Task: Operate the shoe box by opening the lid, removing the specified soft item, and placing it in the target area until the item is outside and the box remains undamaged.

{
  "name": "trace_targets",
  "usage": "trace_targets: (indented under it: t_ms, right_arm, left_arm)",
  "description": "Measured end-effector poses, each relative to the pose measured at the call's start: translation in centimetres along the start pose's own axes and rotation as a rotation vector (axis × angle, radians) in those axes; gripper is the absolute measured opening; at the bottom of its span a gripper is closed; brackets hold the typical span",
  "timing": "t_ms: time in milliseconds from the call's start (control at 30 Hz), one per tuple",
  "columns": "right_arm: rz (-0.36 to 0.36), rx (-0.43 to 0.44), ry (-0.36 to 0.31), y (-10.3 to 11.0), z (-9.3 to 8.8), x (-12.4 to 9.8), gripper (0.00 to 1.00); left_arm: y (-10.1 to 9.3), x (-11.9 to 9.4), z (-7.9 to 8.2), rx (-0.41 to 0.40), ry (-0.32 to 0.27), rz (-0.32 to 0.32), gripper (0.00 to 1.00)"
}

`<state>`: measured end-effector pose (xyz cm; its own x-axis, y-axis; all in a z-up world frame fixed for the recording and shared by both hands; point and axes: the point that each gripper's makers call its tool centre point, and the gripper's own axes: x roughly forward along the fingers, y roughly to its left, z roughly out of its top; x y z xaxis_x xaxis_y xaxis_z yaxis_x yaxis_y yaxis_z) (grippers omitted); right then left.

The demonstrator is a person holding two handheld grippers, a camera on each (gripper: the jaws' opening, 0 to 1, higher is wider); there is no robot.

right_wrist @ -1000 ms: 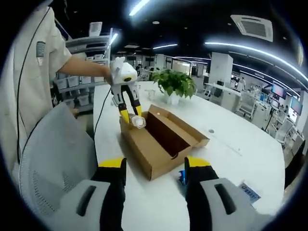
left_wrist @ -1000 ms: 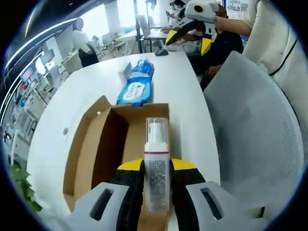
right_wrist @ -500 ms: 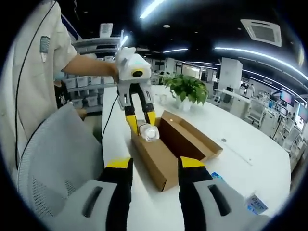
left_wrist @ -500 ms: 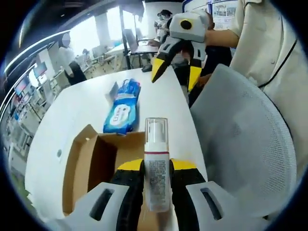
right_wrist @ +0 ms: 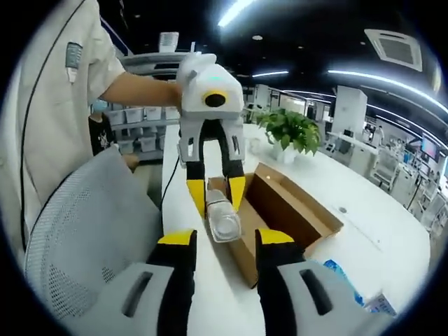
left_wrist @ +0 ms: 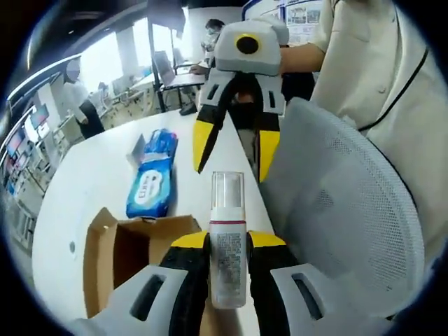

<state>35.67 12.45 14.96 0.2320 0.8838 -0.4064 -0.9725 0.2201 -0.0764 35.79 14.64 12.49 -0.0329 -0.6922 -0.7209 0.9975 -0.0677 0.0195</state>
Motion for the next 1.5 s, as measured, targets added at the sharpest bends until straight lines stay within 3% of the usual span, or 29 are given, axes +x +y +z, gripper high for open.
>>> trace_targets:
  t_ms: [467,867,1267,1500]
  right_arm:
    - [0.039,-0.042,0.035,1.2,-0.6,0.5,0.18]
    - [0.026,-0.062,0.045,0.9,-0.7,0.2,0.17]
    - [0.05,-0.036,0.059,0.8,-0.3,-0.1,0.16]
    - [0.062,-0.047,0.072,0.5,-0.3,0.0,0.16]
  left_arm:
    - [-1.1,1.2,0.7,0.049,0.016,-0.04,0.19]
    - [-0.7,1.3,1.1,0.07,-0.007,-0.024,0.19]
    - [-0.7,1.5,1.2,0.023,-0.014,-0.033,0.2]
    - [0.0,1.1,1.2,-0.01,-0.024,-0.007,0.32]
